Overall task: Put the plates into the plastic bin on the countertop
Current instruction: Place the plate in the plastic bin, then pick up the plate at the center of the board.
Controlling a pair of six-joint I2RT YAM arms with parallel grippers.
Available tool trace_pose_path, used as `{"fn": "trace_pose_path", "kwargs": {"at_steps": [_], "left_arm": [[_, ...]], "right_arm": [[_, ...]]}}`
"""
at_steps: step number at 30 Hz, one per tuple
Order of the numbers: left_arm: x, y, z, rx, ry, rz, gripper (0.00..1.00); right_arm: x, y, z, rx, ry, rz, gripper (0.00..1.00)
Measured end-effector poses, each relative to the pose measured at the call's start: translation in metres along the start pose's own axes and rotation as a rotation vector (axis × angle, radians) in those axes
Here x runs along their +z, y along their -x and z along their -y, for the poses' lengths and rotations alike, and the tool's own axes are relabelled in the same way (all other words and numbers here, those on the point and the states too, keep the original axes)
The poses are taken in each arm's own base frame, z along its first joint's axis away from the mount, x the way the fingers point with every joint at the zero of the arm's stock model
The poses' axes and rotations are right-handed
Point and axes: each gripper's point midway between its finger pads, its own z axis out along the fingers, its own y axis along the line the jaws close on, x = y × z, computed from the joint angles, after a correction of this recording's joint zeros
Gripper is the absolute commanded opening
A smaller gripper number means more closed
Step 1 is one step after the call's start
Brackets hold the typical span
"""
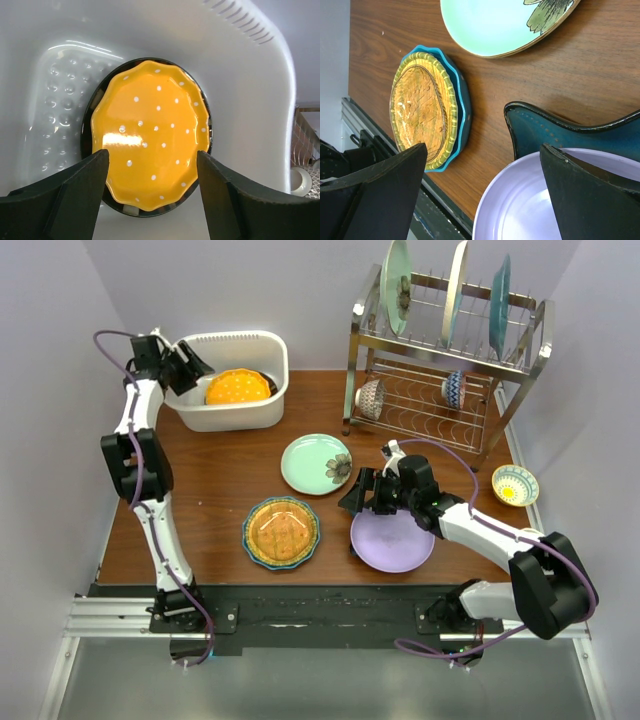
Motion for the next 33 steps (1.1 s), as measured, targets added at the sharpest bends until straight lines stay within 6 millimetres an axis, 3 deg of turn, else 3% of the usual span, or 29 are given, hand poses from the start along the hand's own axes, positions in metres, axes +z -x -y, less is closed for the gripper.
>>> {"fn": "trace_pose_path", "kwargs": {"at_steps": [10,14,21,27,33], "left_arm": [[-0.057,0.049,0.064,0.075,-0.117,0.134,0.79],[-0.085,0.056,0.09,0.108,-0.169,0.172,0.78],[-0.119,0.033,0.121,0.159,-0.221,0.159,0.77],[-0.128,-0.007,0.138,0.2,-0.268,0.093,0.73],[-0.135,-0.049,0.141,0.21,-0.294,0.032,0.68]], "right_arm": [[0.0,0.0,0.0,0.0,0.0,0.0,0.99],[0.0,0.0,0.0,0.0,0.0,0.0,0.99],[0.0,0.0,0.0,0.0,0.0,-0.001,0.99],[0.001,0.0,0.001,-0.006,-0.004,-0.006,0.99],[0.002,0.004,-0.001,-0.019,-0.011,-0.012,0.99]]}}
